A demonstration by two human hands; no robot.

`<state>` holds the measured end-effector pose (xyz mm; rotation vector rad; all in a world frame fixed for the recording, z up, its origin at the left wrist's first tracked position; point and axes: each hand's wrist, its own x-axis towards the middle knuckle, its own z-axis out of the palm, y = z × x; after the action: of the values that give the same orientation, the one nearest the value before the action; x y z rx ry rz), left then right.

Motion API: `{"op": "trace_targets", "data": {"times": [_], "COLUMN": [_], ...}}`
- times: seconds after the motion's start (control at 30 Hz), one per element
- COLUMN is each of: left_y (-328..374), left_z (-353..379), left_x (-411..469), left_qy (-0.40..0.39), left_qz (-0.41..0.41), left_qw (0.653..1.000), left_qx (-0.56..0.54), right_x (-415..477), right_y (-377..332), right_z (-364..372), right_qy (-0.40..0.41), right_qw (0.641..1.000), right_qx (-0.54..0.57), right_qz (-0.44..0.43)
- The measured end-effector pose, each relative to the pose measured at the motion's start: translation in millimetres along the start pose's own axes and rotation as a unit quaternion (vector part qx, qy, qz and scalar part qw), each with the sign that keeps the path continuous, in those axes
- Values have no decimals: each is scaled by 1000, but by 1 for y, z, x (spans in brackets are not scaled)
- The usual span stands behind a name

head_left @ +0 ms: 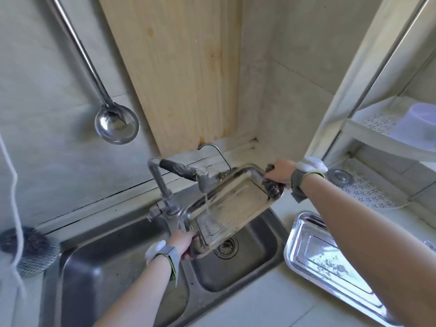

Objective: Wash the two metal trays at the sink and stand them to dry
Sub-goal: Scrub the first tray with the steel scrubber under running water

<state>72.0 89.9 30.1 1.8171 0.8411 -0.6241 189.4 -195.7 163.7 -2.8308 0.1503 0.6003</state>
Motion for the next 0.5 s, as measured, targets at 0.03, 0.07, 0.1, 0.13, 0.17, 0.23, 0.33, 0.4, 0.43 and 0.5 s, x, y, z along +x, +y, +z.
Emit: {"op": "trace_targets", "data": {"times": [0.03, 0.07, 0.1, 0.13, 0.17, 0.23, 0.33, 0.4, 0.43, 0.5], "left_y": [1, 3, 5, 7, 11, 19, 34, 39, 42, 43], "left_z": [-6, -13, -19, -26, -33, -42, -52, -53, -53, -55], "left_x": [-1, -1, 0, 2, 2, 1, -10, -13, -13, -8], "left_qy": [13, 14, 9, 11, 17, 40, 86, 79, 60, 18], "left_qz": [6, 4, 2, 5, 15, 52, 113, 120, 109, 52], "left_qw": [1000, 1000, 999, 999, 998, 995, 984, 987, 992, 991], "left_qx": [14, 23, 31, 38, 51, 75, 104, 73, 26, -119], "right_x": [1, 0, -1, -3, -2, -2, -4, -6, -4, 19], "right_y": [5, 8, 14, 18, 23, 30, 28, 24, 26, 43], "right_z": [6, 15, 25, 37, 51, 80, 117, 135, 144, 171], "right_qy": [-37, -81, -125, -164, -191, -220, -195, -175, -163, -120], "right_qw": [999, 996, 991, 984, 980, 974, 972, 971, 971, 966], "right_qx": [-22, -38, -49, -53, -48, -7, 108, 144, 152, 212], "right_qz": [4, 11, 19, 30, 41, 60, 80, 82, 82, 89]}}
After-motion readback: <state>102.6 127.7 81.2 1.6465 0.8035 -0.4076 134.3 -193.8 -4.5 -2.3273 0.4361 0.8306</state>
